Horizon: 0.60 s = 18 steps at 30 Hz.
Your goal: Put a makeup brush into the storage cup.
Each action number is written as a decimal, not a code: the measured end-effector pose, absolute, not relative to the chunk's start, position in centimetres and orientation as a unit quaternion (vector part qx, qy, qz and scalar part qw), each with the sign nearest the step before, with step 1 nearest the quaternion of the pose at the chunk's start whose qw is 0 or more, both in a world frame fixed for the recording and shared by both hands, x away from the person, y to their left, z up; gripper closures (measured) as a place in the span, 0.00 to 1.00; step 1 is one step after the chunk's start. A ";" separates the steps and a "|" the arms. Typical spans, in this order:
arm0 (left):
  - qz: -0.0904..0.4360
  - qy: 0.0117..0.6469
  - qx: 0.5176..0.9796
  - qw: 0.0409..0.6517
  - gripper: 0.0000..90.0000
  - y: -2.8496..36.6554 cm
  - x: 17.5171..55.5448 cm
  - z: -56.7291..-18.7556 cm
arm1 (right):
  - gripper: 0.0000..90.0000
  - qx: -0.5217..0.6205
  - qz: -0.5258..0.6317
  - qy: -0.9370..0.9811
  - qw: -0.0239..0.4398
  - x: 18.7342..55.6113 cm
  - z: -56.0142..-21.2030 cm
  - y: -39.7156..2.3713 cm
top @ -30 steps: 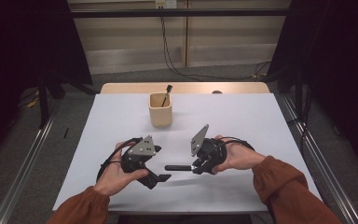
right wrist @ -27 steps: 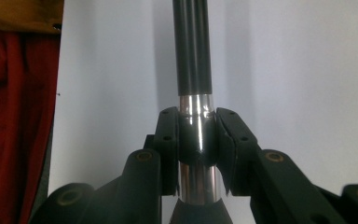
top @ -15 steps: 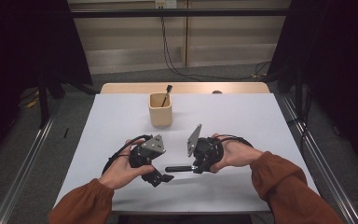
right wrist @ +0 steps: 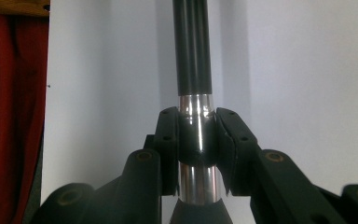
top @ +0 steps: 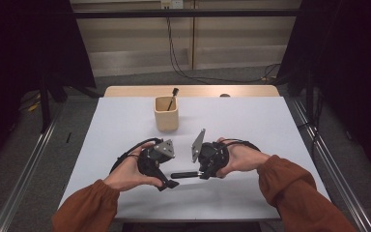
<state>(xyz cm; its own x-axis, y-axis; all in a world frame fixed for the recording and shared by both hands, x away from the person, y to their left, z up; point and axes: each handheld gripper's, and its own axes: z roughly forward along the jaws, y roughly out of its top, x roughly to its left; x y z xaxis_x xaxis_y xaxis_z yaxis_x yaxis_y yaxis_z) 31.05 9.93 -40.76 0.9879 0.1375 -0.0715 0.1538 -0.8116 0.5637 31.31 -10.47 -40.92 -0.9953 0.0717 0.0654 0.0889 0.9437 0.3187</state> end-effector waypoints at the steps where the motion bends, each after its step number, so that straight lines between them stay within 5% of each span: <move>1: -0.014 0.076 0.952 0.297 0.07 9.8 31.0 -40.8 | 0.80 -0.039 -0.164 -0.985 0.027 31.4 -40.9 -10.4; 18: -0.023 0.064 0.963 0.261 0.44 8.2 31.1 -41.5 | 0.80 -0.031 -0.174 -0.984 0.022 31.4 -40.9 -10.2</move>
<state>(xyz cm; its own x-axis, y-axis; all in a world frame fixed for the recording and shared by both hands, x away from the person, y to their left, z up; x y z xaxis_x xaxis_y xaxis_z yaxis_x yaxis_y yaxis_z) 31.12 8.21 -41.51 0.9909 0.1109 -0.0767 0.1345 -0.8558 0.4995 31.38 -10.24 -40.94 -0.9971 0.0542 0.0537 0.0693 0.9375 0.3410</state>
